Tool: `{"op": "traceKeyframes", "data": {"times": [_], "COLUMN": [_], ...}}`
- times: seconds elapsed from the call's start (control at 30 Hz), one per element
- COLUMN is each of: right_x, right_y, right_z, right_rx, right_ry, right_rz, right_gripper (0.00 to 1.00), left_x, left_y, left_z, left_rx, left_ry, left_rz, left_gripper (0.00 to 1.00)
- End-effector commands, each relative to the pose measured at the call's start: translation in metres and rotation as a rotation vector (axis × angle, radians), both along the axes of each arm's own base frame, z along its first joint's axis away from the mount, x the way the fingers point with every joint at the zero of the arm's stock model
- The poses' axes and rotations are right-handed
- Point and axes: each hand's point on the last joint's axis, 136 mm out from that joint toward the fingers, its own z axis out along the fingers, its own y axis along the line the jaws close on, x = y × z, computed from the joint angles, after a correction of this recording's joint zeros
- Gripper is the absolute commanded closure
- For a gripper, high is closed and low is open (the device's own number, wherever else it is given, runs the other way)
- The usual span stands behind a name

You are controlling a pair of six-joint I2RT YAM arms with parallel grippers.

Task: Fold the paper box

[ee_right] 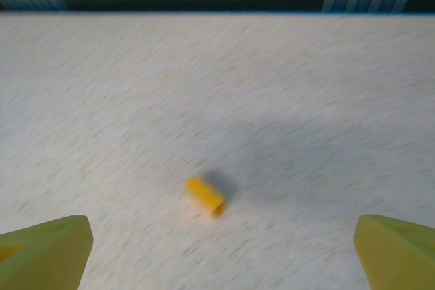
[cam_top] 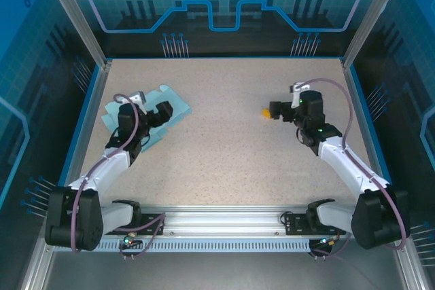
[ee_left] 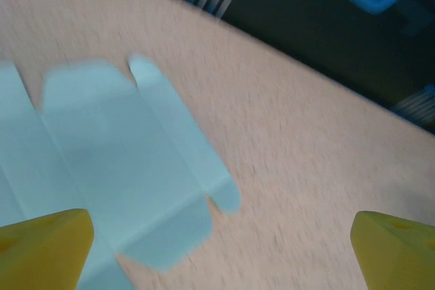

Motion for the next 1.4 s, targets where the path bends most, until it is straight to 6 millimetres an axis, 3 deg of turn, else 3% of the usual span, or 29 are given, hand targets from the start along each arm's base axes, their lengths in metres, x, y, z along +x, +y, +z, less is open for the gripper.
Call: {"op": "traceKeyframes", "data": {"times": [0.0,0.1,0.3,0.6,0.83,1.03,1.23,1.37], "right_x": [-0.032,-0.041,-0.048,-0.063,-0.075,-0.074,-0.068,-0.063], "right_y": [0.041,0.060,0.069,0.068,0.057,0.059,0.058,0.057], "right_z": [-0.017,-0.023,-0.034,-0.048,-0.047,-0.052,-0.056,-0.065], "right_rx": [0.028,0.038,0.019,0.026,0.036,0.045,0.029,0.009], "right_ry": [0.167,0.214,0.255,0.286,0.276,0.310,0.338,0.369], "right_rz": [0.140,0.190,0.197,0.186,0.148,0.137,0.111,0.099], "right_gripper": [0.00,0.00,0.00,0.00,0.00,0.00,0.00,0.00], "left_x": [-0.024,-0.037,-0.053,-0.040,-0.029,-0.012,0.001,0.011], "left_y": [-0.008,0.009,0.032,-0.004,-0.053,-0.125,-0.200,-0.209], "left_z": [-0.031,-0.047,-0.080,-0.109,-0.122,-0.122,-0.094,-0.064], "left_rx": [-0.008,0.068,0.037,-0.134,-0.225,-0.263,-0.307,-0.288], "left_ry": [0.264,0.357,0.447,0.532,0.558,0.569,0.520,0.449], "left_rz": [0.001,0.069,0.174,0.038,-0.076,-0.228,-0.407,-0.447], "left_gripper": [0.02,0.02,0.01,0.03,0.05,0.06,0.08,0.07]}}
